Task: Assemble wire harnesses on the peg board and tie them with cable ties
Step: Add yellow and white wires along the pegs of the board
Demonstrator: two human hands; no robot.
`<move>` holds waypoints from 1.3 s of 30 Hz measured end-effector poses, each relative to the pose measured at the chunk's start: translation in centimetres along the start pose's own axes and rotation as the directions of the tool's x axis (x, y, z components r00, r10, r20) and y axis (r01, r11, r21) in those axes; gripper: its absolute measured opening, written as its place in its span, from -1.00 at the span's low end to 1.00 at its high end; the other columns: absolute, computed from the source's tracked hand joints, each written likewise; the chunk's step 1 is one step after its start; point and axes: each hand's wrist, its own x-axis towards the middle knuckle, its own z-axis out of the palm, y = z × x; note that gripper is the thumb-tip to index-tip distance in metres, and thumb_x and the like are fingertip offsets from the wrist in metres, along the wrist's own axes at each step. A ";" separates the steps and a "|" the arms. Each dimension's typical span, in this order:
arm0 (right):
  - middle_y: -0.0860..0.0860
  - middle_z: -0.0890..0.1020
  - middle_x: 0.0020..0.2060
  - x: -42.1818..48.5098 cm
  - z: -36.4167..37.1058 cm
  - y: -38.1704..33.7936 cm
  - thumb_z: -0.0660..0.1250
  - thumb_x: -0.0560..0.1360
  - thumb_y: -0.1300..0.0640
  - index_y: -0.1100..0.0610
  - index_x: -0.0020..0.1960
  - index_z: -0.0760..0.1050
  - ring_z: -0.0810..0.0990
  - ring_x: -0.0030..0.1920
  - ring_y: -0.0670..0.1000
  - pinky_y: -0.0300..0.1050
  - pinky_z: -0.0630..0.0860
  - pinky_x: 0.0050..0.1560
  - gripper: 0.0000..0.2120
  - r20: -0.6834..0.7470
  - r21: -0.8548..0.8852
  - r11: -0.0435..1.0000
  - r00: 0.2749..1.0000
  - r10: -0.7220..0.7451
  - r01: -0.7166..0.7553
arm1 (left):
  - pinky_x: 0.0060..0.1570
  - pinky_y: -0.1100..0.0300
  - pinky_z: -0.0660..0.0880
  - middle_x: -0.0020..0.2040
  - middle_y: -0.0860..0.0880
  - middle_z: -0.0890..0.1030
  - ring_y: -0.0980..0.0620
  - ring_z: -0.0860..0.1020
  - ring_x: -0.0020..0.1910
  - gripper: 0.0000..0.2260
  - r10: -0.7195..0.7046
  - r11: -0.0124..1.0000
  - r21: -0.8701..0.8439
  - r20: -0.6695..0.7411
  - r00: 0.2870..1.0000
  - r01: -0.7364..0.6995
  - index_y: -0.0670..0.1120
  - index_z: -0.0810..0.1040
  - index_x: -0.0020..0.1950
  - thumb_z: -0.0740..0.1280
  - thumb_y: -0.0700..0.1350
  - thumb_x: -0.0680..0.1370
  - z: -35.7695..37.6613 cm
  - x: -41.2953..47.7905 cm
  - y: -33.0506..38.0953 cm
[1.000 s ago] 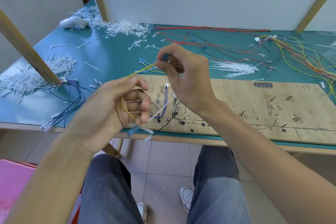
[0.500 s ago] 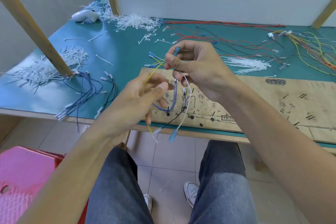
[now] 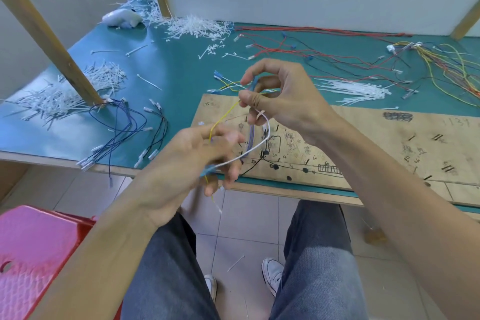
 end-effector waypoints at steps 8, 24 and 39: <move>-0.04 0.73 -0.29 2.0 -0.8 2.5 0.61 0.47 0.08 0.06 -0.08 0.73 0.59 -0.29 -0.13 -0.30 0.49 -0.13 -0.90 -0.033 -0.472 0.881 0.999 0.016 -0.030 | -0.49 0.26 0.47 -0.45 -0.07 0.48 0.01 0.52 -0.50 -0.85 -0.024 0.972 0.229 -0.155 0.988 0.060 -0.20 0.63 0.07 0.30 -0.16 0.71 0.5 -0.2 -3.0; -0.12 0.69 -0.28 3.8 -0.2 5.3 0.72 0.29 -0.01 0.06 -0.17 0.66 0.49 -0.41 -0.27 -0.41 0.35 -0.27 -0.71 -0.068 -0.622 0.783 0.998 -0.018 -0.028 | -0.56 0.17 0.42 -0.52 -0.06 0.53 -0.01 0.45 -0.62 -0.84 0.028 0.891 0.444 -0.249 0.968 0.089 0.07 0.39 0.17 0.32 -0.13 0.67 1.1 1.4 -3.9; -0.11 0.73 0.05 3.1 0.7 5.2 0.52 0.53 0.19 0.06 0.03 0.78 0.54 0.12 0.08 0.11 0.50 0.17 -0.89 0.271 -0.801 0.533 0.959 -0.082 0.272 | -0.59 0.19 0.42 -0.49 -0.09 0.55 -0.16 0.56 -0.59 -0.86 -0.043 0.850 0.503 -0.229 0.973 0.155 0.02 0.40 0.08 0.32 -0.19 0.66 -0.6 1.0 -3.9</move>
